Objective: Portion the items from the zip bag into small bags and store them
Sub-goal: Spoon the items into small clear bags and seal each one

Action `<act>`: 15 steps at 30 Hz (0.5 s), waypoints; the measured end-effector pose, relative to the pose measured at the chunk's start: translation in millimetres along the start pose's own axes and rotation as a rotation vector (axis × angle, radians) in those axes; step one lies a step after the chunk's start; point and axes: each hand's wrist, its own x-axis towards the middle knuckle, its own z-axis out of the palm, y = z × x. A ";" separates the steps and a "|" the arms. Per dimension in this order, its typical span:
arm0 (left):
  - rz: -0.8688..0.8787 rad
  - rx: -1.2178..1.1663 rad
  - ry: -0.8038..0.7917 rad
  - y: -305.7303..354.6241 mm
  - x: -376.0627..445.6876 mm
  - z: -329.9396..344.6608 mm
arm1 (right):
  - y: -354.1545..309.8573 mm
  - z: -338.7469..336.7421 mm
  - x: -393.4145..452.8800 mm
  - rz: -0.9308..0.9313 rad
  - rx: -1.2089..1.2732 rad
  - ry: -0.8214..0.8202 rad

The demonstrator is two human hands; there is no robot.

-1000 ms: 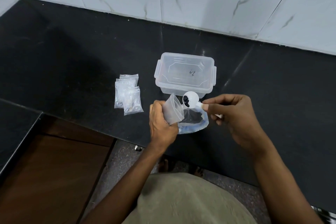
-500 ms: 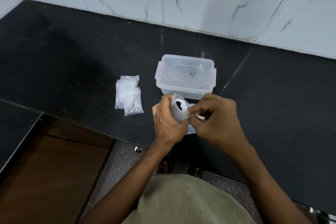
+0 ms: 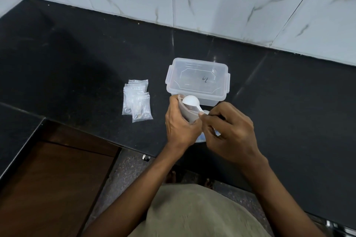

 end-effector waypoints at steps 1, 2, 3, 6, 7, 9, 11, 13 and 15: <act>0.003 0.001 -0.009 0.1 0.0 -0.3 | 1.1 0.9 -0.7 -0.003 0.000 -0.003; 0.010 -0.001 -0.013 0.7 -0.2 -0.1 | 1.9 1.4 -1.7 -0.007 0.000 0.003; 0.016 -0.005 -0.012 1.8 -0.4 0.6 | 2.4 1.6 -2.8 -0.012 0.001 0.025; 0.023 0.003 -0.003 4.1 0.9 1.2 | 2.3 3.9 -1.6 -0.006 0.035 0.062; 0.022 0.005 -0.008 3.7 1.4 1.3 | 1.4 5.0 -0.6 0.028 0.066 0.063; 0.007 0.012 -0.028 0.0 2.0 1.0 | -0.4 3.5 2.4 0.175 0.188 0.102; -0.006 0.036 -0.035 -3.3 3.1 -0.8 | -0.1 -1.9 7.1 0.406 0.395 0.155; -0.024 0.065 -0.029 -4.2 4.1 -5.6 | 1.6 -8.1 11.3 0.651 0.618 0.178; -0.049 0.063 -0.021 -2.1 4.9 -10.8 | 9.4 -12.6 12.5 0.864 0.778 0.195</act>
